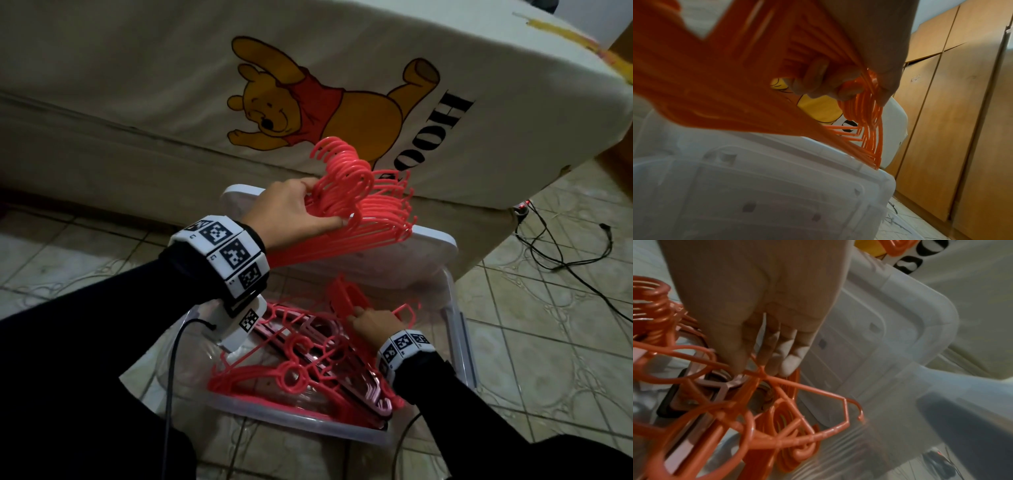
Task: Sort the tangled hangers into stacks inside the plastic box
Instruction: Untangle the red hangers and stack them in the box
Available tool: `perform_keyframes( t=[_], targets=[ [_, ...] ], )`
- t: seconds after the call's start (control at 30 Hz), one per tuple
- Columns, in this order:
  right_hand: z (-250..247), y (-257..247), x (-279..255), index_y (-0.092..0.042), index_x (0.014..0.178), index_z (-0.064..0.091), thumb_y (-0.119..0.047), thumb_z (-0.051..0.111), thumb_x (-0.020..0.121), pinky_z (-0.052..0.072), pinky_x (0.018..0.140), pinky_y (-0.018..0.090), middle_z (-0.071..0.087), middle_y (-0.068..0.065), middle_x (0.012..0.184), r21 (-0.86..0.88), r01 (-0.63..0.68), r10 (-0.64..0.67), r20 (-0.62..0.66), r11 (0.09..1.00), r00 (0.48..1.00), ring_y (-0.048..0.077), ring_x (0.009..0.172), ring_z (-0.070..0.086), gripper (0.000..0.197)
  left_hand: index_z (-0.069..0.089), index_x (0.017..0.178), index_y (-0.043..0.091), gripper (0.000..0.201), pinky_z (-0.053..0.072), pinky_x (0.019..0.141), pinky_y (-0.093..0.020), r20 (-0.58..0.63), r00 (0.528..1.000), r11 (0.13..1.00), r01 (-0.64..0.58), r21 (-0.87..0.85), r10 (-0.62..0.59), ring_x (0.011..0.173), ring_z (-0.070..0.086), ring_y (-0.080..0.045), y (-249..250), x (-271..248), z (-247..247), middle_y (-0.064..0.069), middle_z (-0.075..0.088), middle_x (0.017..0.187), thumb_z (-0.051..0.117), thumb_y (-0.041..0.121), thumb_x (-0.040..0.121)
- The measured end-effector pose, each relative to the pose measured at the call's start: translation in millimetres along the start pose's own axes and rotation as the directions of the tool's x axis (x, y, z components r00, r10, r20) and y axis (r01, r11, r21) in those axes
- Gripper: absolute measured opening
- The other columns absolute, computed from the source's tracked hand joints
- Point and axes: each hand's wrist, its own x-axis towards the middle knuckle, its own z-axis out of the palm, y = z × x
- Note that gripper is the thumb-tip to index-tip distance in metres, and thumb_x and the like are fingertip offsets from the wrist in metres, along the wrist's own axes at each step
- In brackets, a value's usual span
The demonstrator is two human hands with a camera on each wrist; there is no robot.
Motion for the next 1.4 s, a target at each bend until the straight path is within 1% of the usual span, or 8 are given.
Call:
perform_keyframes(
  t=[0.1, 0.4, 0.6, 0.87, 1.03, 1.13, 1.27, 1.4],
  targets=[
    [2.5, -5.1, 0.1, -0.01, 0.134, 0.046, -0.012, 0.038, 0.097, 0.05, 0.085, 0.052, 0.046, 0.014, 0.134, -0.029, 0.007, -0.005, 0.048, 1.0, 0.999, 0.037, 0.11, 0.057, 0.038, 0.066, 0.109, 0.029, 0.05, 0.05, 0.087, -0.027, 0.011, 1.0, 1.0, 0.004, 0.011, -0.005, 0.092, 0.063, -0.003, -0.2, 1.0, 0.0, 0.013, 0.07, 0.098, 0.072, 0.059, 0.069],
    [-25.1, 10.7, -7.7, -0.006, 0.123, 0.053, -0.016, 0.042, 0.094, 0.049, 0.087, 0.045, 0.061, 0.013, 0.12, -0.051, -0.022, 0.021, -0.029, 0.998, 0.999, 0.031, 0.116, 0.052, 0.033, 0.067, 0.099, 0.031, 0.04, 0.051, 0.084, -0.024, -0.021, 1.0, 1.0, 0.009, -0.015, -0.01, 0.086, 0.063, 0.002, 2.9, 0.8, -2.9, 0.016, 0.07, 0.09, 0.075, 0.055, 0.069],
    [-50.6, 14.9, -15.7, -0.017, 0.109, 0.06, -0.027, 0.048, 0.091, 0.047, 0.072, 0.037, 0.063, 0.003, 0.11, 0.015, 0.018, -0.014, -0.274, 1.0, 0.962, 0.027, 0.108, 0.054, 0.024, 0.068, 0.1, 0.027, 0.039, 0.047, 0.078, -0.016, -0.068, 0.998, 0.999, 0.008, -0.035, -0.01, 0.086, 0.062, 0.005, 5.6, 2.0, -8.9, 0.015, 0.069, 0.089, 0.076, 0.051, 0.07],
    [-82.1, 40.1, -39.9, -0.022, 0.089, 0.056, -0.026, 0.057, 0.083, 0.037, 0.067, 0.028, 0.065, 0.004, 0.096, 0.323, 0.001, 0.138, -0.408, 0.946, 0.903, 0.026, 0.09, 0.061, 0.007, 0.067, 0.107, 0.028, 0.047, 0.052, 0.088, -0.028, -0.113, 0.994, 0.996, -0.005, -0.085, -0.005, 0.091, 0.064, 0.002, 4.7, 3.6, -20.2, 0.013, 0.07, 0.097, 0.077, 0.053, 0.068],
    [-93.5, 40.8, -56.2, -0.023, 0.095, 0.055, -0.021, 0.053, 0.085, 0.036, 0.067, 0.029, 0.064, 0.002, 0.099, 0.319, 0.014, 0.132, -0.43, 0.948, 0.893, 0.024, 0.091, 0.058, 0.01, 0.065, 0.104, 0.036, 0.05, 0.053, 0.088, -0.032, -0.167, 0.986, 0.998, 0.011, -0.069, -0.022, 0.089, 0.064, 0.002, -1.2, 5.9, -27.1, 0.017, 0.07, 0.094, 0.073, 0.063, 0.063],
    [-93.5, 29.3, -54.9, -0.018, 0.097, 0.056, -0.021, 0.052, 0.086, 0.047, 0.076, 0.037, 0.064, 0.006, 0.099, 0.347, 0.062, 0.099, -0.427, 0.936, 0.899, 0.028, 0.092, 0.06, 0.012, 0.066, 0.103, 0.034, 0.06, 0.054, 0.085, -0.029, -0.183, 0.983, 0.997, 0.011, -0.073, -0.025, 0.086, 0.063, 0.005, -2.0, 6.5, -26.8, 0.019, 0.069, 0.091, 0.068, 0.072, 0.056],
    [-92.2, 20.2, -49.3, -0.017, 0.096, 0.057, -0.018, 0.055, 0.087, 0.049, 0.08, 0.04, 0.065, 0.008, 0.1, 0.368, 0.075, 0.097, -0.427, 0.927, 0.899, 0.028, 0.093, 0.061, 0.01, 0.063, 0.097, 0.044, 0.046, 0.054, 0.084, -0.027, -0.179, 0.984, 0.997, 0.011, -0.071, -0.024, 0.085, 0.063, 0.008, -1.7, 6.6, -25.1, 0.023, 0.068, 0.087, 0.07, 0.069, 0.058],
    [-97.7, 30.3, -49.3, -0.012, 0.093, 0.058, -0.006, 0.059, 0.084, 0.043, 0.074, 0.028, 0.065, 0.003, 0.091, 0.553, 0.096, 0.225, -0.484, 0.828, 0.846, 0.024, 0.088, 0.061, 0.011, 0.063, 0.1, 0.039, 0.043, 0.051, 0.081, -0.022, -0.179, 0.984, 0.996, 0.004, -0.086, -0.019, 0.085, 0.061, 0.01, -1.0, 6.9, -26.8, 0.023, 0.066, 0.088, 0.073, 0.062, 0.065]
  ],
)
